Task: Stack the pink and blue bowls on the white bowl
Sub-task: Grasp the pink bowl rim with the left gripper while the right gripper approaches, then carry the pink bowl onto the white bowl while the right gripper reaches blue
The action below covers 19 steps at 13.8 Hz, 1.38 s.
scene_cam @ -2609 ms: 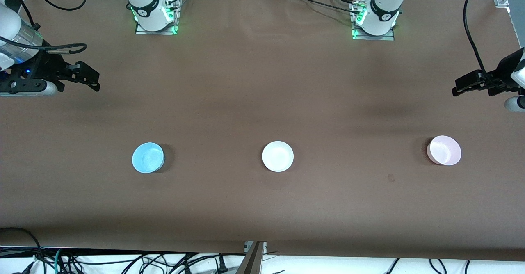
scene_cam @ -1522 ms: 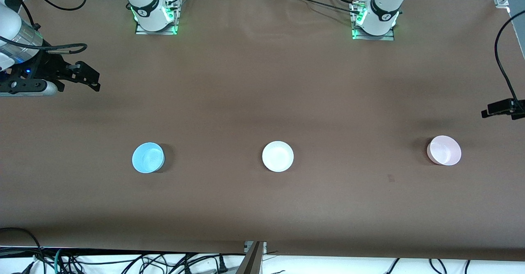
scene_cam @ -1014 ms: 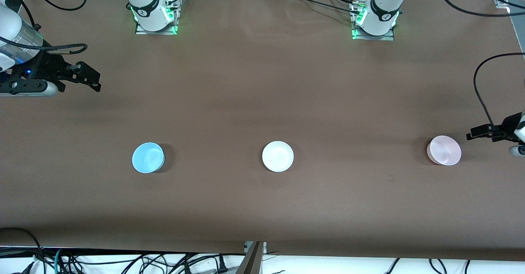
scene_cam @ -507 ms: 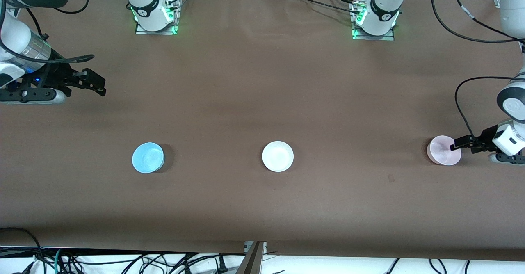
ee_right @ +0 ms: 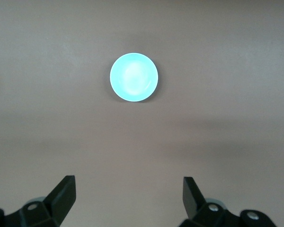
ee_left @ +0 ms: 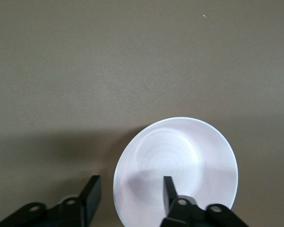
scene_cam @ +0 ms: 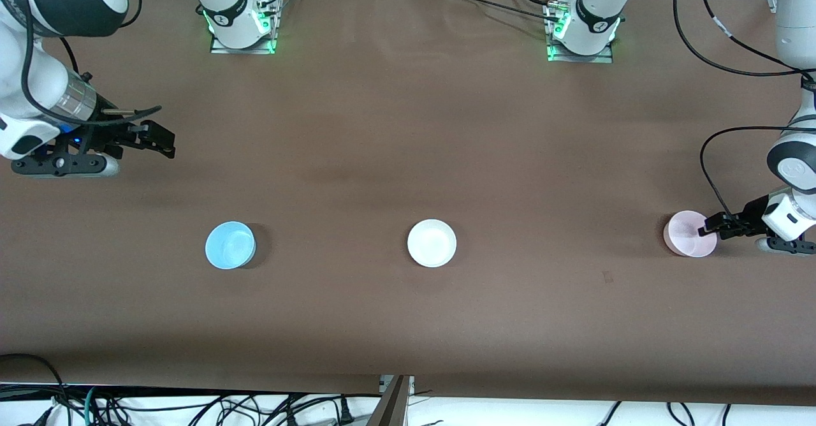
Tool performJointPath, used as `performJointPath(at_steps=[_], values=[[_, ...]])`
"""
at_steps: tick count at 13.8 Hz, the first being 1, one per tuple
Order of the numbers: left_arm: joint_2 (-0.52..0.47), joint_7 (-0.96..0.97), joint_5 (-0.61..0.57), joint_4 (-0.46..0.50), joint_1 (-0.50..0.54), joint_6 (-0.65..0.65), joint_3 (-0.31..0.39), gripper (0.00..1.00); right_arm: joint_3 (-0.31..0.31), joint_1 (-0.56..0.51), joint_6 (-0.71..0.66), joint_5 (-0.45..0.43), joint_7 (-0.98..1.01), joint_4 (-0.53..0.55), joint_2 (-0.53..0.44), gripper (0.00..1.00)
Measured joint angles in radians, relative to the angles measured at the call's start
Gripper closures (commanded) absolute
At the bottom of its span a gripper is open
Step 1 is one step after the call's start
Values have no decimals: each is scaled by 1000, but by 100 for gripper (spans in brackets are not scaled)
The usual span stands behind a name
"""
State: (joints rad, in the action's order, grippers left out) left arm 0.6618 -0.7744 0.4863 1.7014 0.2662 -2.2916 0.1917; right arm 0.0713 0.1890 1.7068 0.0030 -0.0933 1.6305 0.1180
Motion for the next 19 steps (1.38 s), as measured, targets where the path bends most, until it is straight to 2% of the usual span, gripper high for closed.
performJointPath(at_steps=[2, 8, 11, 13, 15, 19], values=[[5, 0, 23, 0, 0, 0, 0, 99, 0, 0, 1, 0, 0, -4, 16, 0], [15, 0, 48, -6, 0, 24, -1, 100, 4, -3, 1, 0, 40, -8, 25, 0], [2, 24, 48, -71, -13, 151, -13, 100, 6, -4, 1, 0, 52, -8, 38, 0], [-34, 104, 48, -114, -63, 233, -30, 100, 6, -4, 2, 5, 54, -7, 80, 0], [-75, 193, 30, -122, -126, 252, -85, 100, 7, -4, 20, 25, 54, -9, 128, 0], [-89, 484, -55, -121, -208, 246, -276, 100, 9, -5, 38, 31, 55, -19, 141, 0]])
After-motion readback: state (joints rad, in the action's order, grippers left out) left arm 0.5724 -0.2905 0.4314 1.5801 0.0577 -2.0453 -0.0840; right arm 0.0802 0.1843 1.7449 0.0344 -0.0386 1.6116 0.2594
